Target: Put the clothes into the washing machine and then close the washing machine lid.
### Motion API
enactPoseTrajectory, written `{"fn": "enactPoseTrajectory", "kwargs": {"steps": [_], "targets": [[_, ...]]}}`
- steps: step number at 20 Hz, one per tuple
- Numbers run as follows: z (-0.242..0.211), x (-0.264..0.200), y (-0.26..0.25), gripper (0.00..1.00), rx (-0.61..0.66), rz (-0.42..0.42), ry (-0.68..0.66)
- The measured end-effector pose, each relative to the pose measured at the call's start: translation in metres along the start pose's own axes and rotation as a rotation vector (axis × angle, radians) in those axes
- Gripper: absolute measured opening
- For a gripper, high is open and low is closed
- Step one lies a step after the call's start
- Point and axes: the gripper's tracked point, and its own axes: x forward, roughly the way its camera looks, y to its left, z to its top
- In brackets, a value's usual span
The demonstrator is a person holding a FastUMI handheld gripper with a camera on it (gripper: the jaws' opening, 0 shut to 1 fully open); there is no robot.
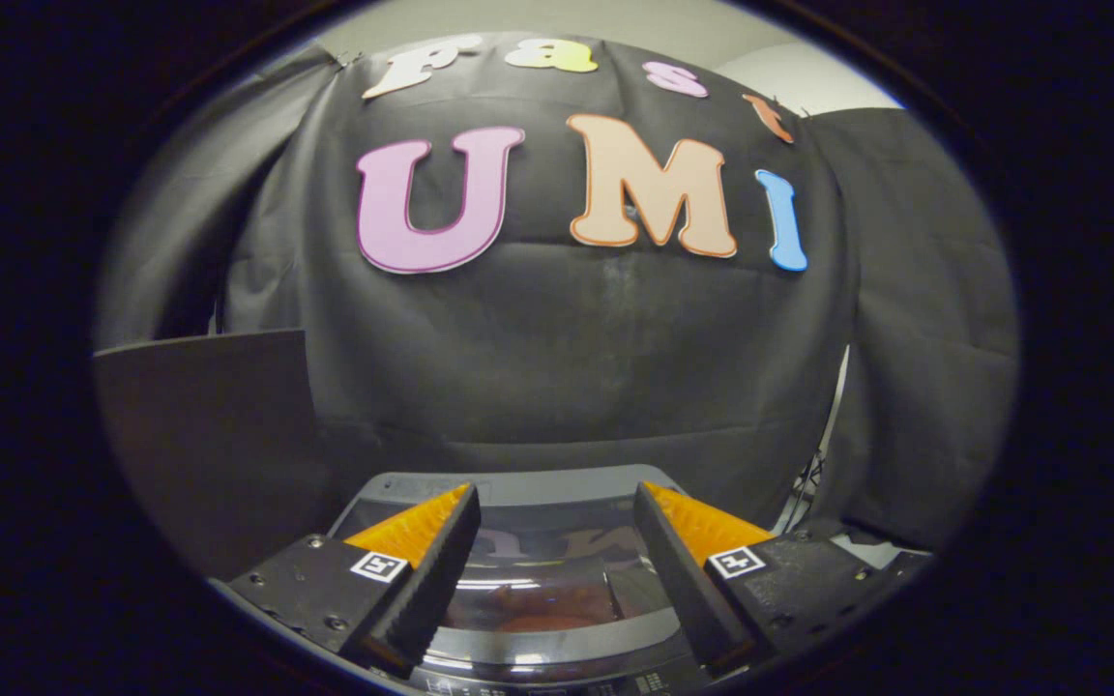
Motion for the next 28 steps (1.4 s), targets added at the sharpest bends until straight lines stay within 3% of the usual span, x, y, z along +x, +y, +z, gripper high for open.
{"fn": "enactPoseTrajectory", "kwargs": {"steps": [6,11,15,28], "targets": [[0.028,-0.043,-0.009,0.97,-0.074,0.012,-0.038],[0.034,-0.086,-0.003,0.97,0.006,0.067,-0.026],[0.039,-0.123,-0.015,0.97,-0.004,0.059,-0.049],[0.029,-0.238,-0.008,0.95,0.046,0.158,-0.107]]}}
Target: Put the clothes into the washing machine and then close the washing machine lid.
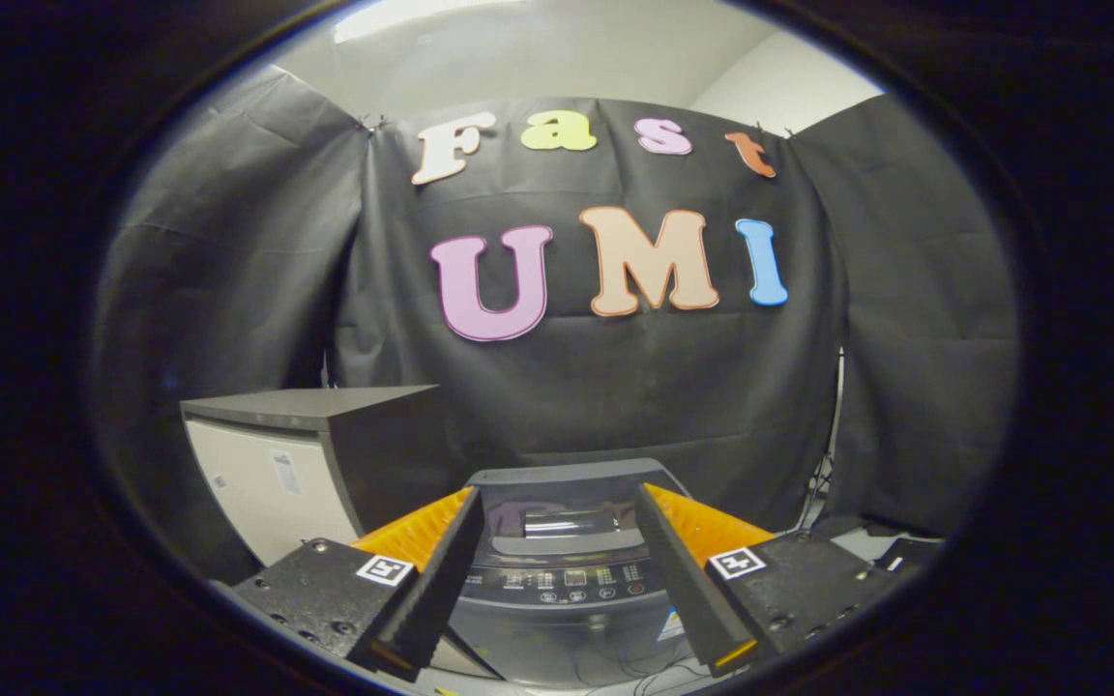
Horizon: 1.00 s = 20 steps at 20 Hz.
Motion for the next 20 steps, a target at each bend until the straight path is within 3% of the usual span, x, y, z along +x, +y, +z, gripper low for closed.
{"fn": "enactPoseTrajectory", "kwargs": {"steps": [9,15,20], "targets": [[-0.006,-0.052,0.020,0.97,-0.090,0.069,0.032],[0.015,-0.061,0.020,0.96,0.015,0.098,-0.013],[0.018,-0.068,0.024,0.95,-0.035,0.142,-0.019]]}}
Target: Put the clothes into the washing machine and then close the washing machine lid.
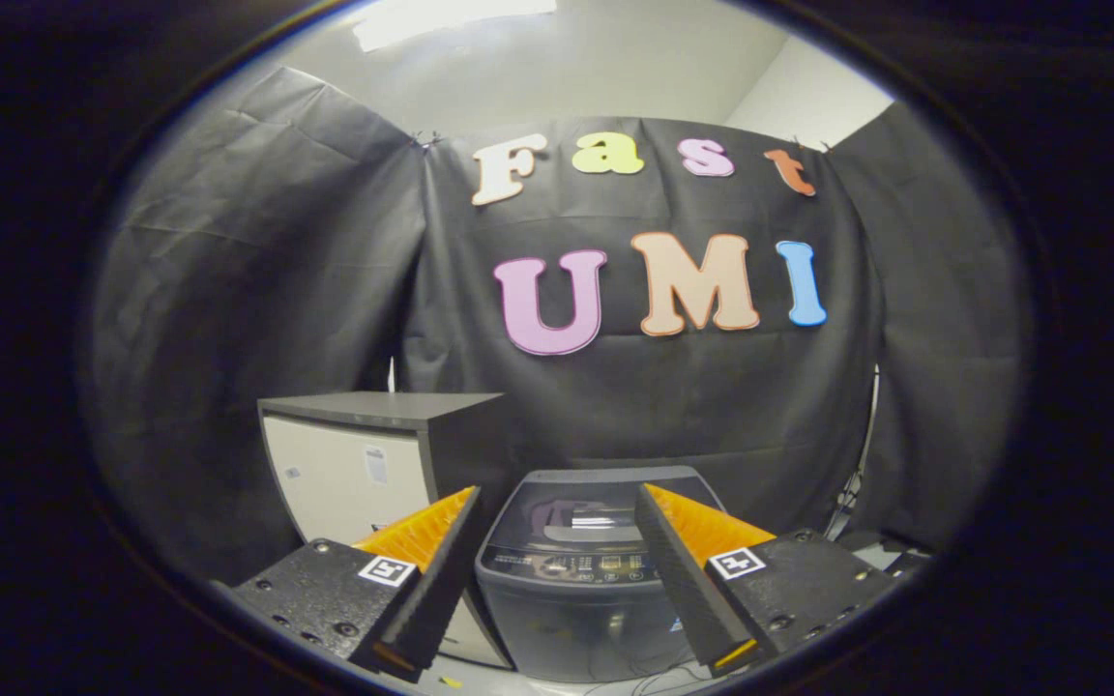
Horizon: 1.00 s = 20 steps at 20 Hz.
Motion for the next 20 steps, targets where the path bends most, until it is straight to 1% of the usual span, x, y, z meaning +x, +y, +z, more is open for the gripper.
{"fn": "enactPoseTrajectory", "kwargs": {"steps": [1,6,13,20], "targets": [[0.004,-0.001,-0.003,0.95,0.000,-0.009,-0.012],[0.006,-0.002,0.007,0.94,0.024,0.008,-0.026],[0.001,0.000,0.020,0.94,-0.007,0.035,-0.012],[0.005,-0.002,0.012,0.95,0.015,0.021,-0.023]]}}
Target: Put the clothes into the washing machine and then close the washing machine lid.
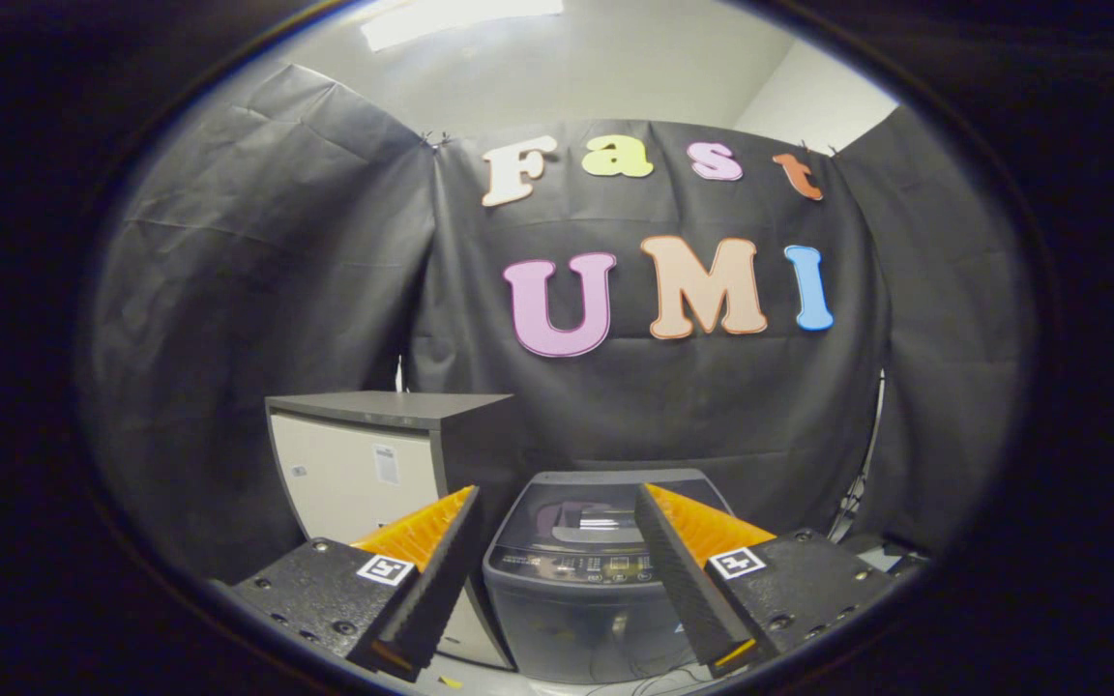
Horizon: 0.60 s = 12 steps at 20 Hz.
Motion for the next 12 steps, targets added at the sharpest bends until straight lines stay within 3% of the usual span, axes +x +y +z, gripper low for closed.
{"fn": "enactPoseTrajectory", "kwargs": {"steps": [12], "targets": [[0.000,0.002,-0.012,0.95,-0.006,-0.032,-0.011]]}}
